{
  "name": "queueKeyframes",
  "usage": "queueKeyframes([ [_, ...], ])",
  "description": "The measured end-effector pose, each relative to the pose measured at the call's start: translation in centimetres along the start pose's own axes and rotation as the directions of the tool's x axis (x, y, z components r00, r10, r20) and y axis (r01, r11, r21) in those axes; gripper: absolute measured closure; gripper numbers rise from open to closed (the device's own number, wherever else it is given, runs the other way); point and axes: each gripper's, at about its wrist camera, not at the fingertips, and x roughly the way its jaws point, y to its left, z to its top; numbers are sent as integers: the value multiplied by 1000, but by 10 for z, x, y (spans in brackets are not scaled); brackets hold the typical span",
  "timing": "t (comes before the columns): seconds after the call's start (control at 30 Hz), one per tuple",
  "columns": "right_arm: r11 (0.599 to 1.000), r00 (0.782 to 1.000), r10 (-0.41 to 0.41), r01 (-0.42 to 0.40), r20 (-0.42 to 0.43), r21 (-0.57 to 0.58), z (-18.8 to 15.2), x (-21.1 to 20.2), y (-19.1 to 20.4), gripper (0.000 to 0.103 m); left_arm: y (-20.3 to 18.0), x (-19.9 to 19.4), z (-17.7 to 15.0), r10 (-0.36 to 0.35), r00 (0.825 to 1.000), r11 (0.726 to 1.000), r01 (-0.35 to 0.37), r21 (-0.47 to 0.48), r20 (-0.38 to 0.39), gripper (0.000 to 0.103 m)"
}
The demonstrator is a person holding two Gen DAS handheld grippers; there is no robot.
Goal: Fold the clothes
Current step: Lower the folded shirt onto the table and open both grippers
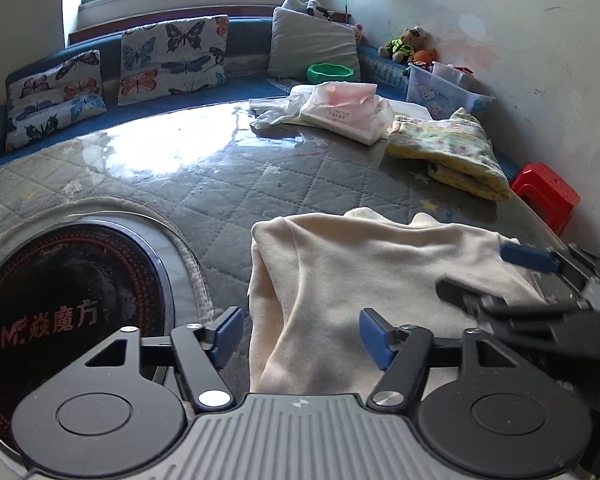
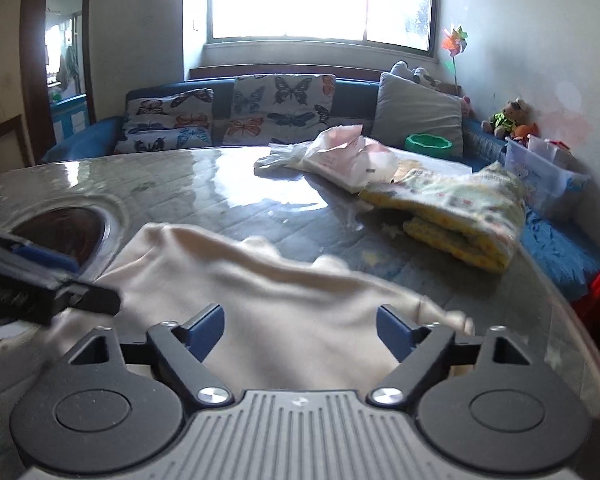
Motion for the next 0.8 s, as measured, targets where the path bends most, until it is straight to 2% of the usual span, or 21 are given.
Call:
queueKeyframes([
  [0.17,1000,1000,-2,2,-22,-17,-22,-18,9,12,0,-3,-9,19,1000,1000,-19,3,-13,32],
  [0.23,1000,1000,-6,6,-2,-4,-27,-27,10,4,2,-7,-13,24,1000,1000,-24,3,-8,29],
  [0.3,1000,1000,-3,3,17,8,-29,-34,11,0,3,-11,-18,34,999,999,-34,4,-5,26],
  [0.47,1000,999,12,-12,39,-7,-33,-44,22,0,7,-23,-28,55,998,998,-55,2,2,13],
  [0.8,997,996,75,-74,45,-35,-38,-56,49,0,23,-46,-46,107,994,994,-106,-27,23,5],
])
